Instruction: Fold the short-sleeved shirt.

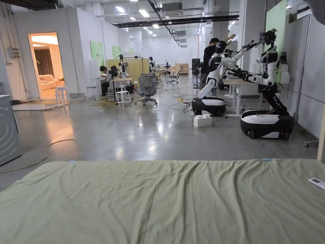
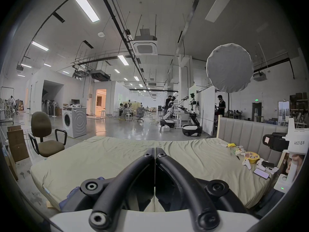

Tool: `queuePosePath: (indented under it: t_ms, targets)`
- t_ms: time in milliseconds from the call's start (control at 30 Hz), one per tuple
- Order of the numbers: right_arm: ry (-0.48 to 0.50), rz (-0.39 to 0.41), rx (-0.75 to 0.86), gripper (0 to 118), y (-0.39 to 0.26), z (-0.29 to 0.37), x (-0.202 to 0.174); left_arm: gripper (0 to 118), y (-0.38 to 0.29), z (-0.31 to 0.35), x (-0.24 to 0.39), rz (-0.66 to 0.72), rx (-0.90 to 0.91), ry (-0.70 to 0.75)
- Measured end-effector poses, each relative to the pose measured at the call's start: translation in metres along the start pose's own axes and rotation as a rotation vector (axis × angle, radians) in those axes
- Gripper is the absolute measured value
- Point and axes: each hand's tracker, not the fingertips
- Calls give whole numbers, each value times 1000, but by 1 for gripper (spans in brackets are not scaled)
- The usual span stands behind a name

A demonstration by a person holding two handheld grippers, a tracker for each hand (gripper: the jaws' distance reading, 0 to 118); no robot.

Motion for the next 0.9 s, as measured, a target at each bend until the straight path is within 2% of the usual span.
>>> queuePosePath:
  t_ms: [33,167,500,567,667,700,733,767,900]
  targets:
    - [-15,29,45,0,2,2,-1,0,0,0,-1,-3,-2,-2]
    - [13,-5,37,0,2,1,0,0,0,-1,0,-11,-1,-16]
    - [36,-15,-13,0,-10,-7,-2,2,-3,-9,-26,-10,-46,-27]
    - [41,-28,-43,0,-16,-10,-2,20,-6,-18,-38,-3,-102,-28]
    - [42,-37,-82,0,-23,-14,-2,35,-21,-38,-62,24,-256,-40]
    - [46,-40,-104,0,-27,-16,-3,57,-31,-48,-73,24,-306,-11]
    - [50,-44,-131,0,-31,-18,-3,71,-42,-55,-82,24,-342,19]
    - [53,-41,-150,0,-35,-20,-4,79,-53,-64,-91,29,-361,37]
    - [54,-39,-215,0,-50,-26,-7,82,-118,-111,-125,52,-556,60]
